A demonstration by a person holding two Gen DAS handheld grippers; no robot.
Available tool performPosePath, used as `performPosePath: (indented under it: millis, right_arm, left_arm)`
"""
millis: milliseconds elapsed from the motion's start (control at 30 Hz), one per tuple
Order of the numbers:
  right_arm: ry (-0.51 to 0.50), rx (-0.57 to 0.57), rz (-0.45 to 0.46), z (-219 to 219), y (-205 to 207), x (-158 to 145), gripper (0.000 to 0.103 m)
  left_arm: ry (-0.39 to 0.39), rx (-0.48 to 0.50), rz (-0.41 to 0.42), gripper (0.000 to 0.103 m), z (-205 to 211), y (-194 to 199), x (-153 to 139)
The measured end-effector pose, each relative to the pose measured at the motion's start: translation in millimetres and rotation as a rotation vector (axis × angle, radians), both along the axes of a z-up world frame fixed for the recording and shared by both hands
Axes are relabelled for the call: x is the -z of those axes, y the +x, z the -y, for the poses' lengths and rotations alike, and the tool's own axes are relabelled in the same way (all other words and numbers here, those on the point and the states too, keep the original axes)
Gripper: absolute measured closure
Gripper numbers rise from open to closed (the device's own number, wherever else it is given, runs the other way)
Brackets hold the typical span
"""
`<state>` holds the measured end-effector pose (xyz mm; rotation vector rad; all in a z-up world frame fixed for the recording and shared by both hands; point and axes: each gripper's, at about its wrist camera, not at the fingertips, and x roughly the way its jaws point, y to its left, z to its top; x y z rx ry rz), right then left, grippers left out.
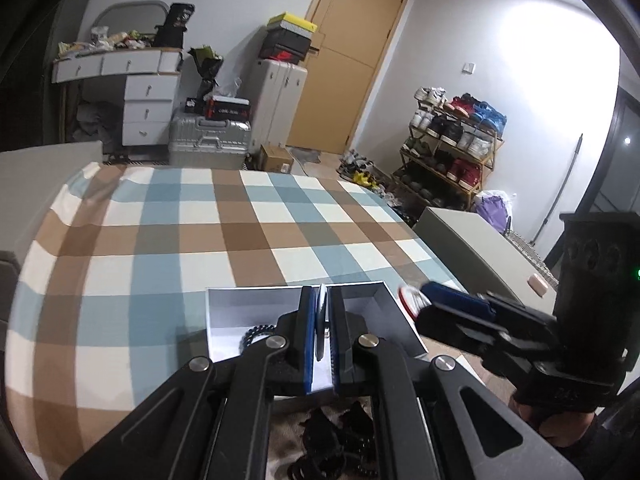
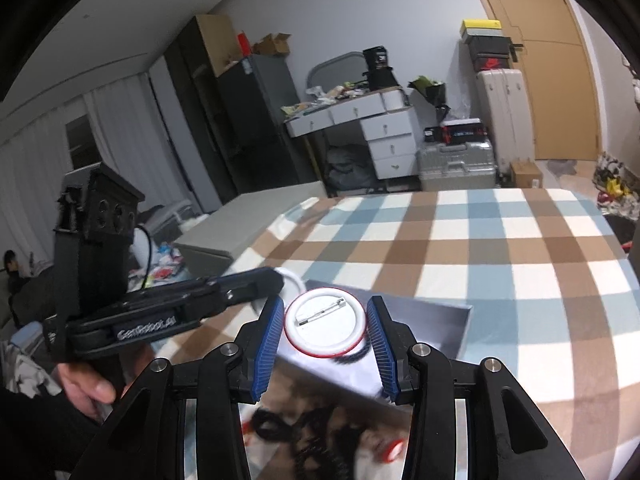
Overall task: Organize jewelry
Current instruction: 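Lower both badges into the grey box and open both tools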
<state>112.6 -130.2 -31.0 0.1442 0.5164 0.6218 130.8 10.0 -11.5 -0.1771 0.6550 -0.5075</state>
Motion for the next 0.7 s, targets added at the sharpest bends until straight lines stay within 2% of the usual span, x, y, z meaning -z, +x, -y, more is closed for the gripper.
performPosePath:
  millis: [233,433,700]
  right_arm:
    - [0.001,-0.022,-0.045,-3,34,9,0.061]
    - [-0.002,-0.044,-0.098,-3,48,23,0.061]
    - [-0.053,-0.028,-0.157,-2,62,40,0.061]
  left_arm:
    - [0.013,0.020,-0.036,0.101,8,11,7]
    - [0.017,0.039,-0.085,0.101,12,23,19]
    - [0.007,0.075,-0.147,0.101,16,32,31]
